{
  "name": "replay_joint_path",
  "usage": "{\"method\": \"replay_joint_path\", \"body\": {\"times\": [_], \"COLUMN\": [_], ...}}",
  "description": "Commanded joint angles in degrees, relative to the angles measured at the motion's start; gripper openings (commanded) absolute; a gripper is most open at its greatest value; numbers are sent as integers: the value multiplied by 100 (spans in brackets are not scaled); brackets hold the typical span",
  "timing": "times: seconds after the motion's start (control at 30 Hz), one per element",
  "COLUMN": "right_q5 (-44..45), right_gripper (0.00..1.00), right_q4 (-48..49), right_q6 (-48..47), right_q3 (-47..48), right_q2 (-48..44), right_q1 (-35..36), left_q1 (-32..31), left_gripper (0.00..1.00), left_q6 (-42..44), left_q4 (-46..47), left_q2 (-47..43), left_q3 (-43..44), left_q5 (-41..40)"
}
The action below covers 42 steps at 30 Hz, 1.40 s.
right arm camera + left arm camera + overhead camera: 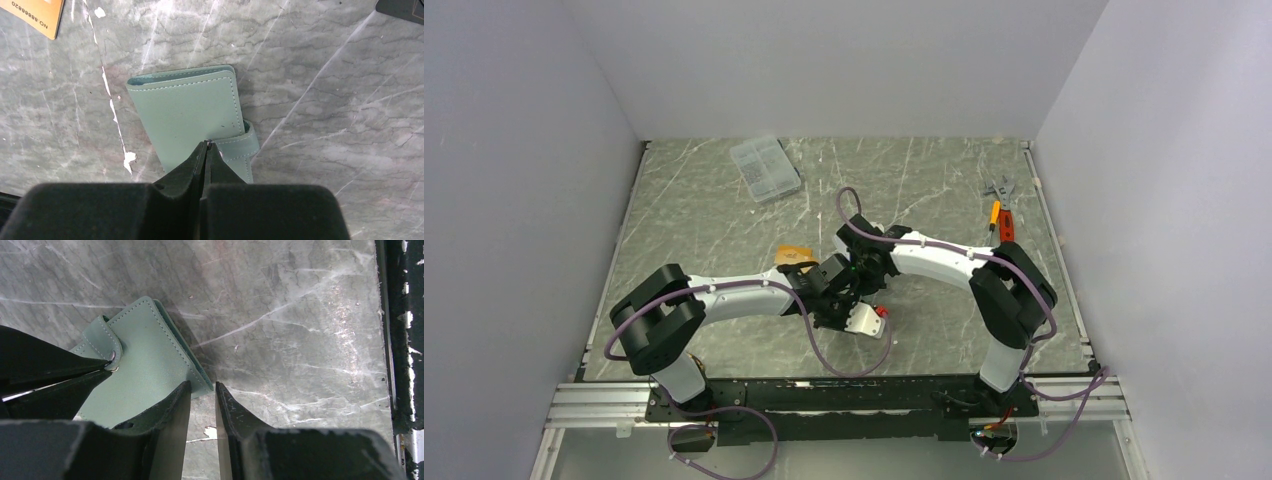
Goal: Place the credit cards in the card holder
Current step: Close the card holder at the center of the board.
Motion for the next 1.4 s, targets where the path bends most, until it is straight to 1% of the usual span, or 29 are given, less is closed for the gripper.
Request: {"method": "replay_joint_path", "body": {"times": [0.0,0.3,0.73,1.37], "right_q5": [267,284,135,126], "right_gripper": [0,0,0,0], "right_q4": [110,330,570,509], "right_q6": [175,322,426,444], "right_q3": [-97,-230,-323,-416], "right_q2": [-307,-467,-385,-115], "right_q1": [1,-7,-11,80], "left_q1": [24,25,25,60], "left_gripper": [31,30,29,29], "left_q6": [77,94,125,120], "left_q4": [-13,-41,-38,-85], "left_q2": [13,39,57,77], "left_q3": [41,33,18,68], "left_q5": [79,94,104,122]}}
